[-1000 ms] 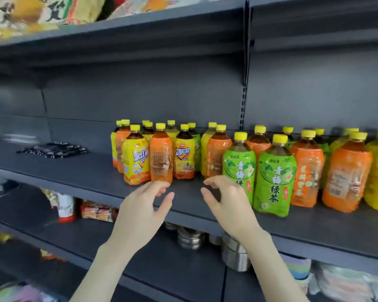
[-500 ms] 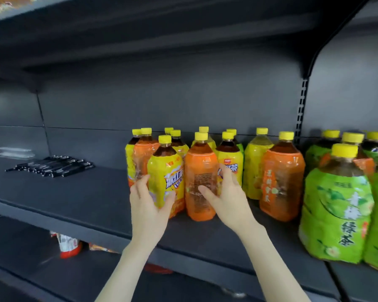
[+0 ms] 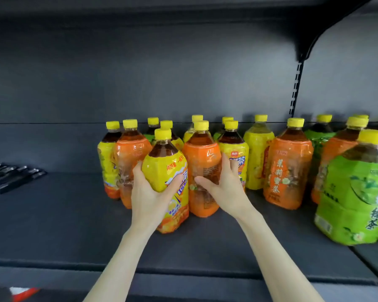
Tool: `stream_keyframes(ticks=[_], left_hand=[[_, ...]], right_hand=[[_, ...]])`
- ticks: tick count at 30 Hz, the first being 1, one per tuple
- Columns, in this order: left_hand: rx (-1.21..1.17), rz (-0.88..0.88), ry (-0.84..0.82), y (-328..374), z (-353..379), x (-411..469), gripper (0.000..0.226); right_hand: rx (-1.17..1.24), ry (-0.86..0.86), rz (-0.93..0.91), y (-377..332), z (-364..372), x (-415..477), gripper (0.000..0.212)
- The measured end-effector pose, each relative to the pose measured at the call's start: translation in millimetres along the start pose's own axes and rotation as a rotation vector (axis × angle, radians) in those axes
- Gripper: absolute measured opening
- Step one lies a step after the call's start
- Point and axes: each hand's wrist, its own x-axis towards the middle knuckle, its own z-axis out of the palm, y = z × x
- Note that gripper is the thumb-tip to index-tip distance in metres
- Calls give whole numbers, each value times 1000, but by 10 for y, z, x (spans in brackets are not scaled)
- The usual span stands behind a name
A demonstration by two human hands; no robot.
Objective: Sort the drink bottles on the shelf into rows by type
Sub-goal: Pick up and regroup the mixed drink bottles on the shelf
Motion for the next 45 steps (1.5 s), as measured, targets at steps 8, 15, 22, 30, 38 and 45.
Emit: stream_keyframes(ticks=[8, 15, 22, 30, 38, 45], left_hand=[[-83, -14, -119, -103, -51, 198, 68], [-214, -22, -151, -121, -62, 158, 65], [-216, -4, -138, -145, -35, 151, 68], [-187, -6, -111, -171, -16, 144, 73], [-189, -39, -98, -62, -61, 77, 65], [-239, -89, -127, -24, -96, 73, 70]], right_hand=[[-14, 115, -4, 34, 149, 4, 73], [-40, 330, 60, 144, -62, 89, 76], [303, 218, 189, 386, -160, 327, 86], [146, 297, 225, 453, -211, 324, 78], [13, 388, 203, 378, -302, 117, 62], [98, 404, 168, 247, -406, -288, 57]])
